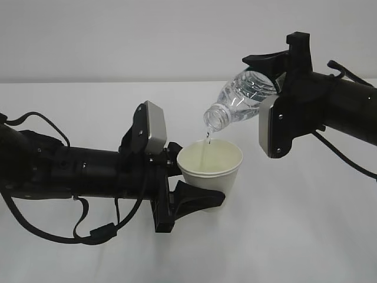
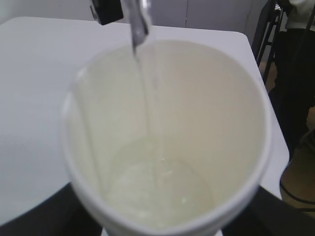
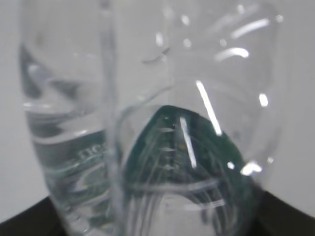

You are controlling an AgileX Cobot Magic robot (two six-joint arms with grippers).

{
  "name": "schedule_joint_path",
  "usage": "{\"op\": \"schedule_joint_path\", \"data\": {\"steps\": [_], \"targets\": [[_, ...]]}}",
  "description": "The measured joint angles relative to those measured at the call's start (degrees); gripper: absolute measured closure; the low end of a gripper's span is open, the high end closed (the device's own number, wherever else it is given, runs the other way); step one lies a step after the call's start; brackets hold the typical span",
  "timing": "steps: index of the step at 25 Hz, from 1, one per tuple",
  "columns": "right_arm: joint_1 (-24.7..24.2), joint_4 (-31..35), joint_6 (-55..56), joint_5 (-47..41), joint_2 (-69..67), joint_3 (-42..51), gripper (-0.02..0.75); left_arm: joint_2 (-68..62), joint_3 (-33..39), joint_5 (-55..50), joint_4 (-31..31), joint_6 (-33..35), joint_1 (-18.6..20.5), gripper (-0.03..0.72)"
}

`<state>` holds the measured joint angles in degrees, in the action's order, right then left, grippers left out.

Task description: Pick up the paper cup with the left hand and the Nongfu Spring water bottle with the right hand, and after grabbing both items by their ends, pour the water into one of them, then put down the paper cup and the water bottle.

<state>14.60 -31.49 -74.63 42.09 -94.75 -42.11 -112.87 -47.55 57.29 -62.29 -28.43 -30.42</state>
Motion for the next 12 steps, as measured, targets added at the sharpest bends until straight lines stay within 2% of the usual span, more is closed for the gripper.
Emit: {"op": "schedule_joint_path", "data": {"steps": [12], "targets": [[0.0, 0.0, -0.04, 0.1, 0.0, -0.13, 0.291, 0.0, 0.0, 0.0, 0.0, -0.12, 0.0, 0.24]]}}
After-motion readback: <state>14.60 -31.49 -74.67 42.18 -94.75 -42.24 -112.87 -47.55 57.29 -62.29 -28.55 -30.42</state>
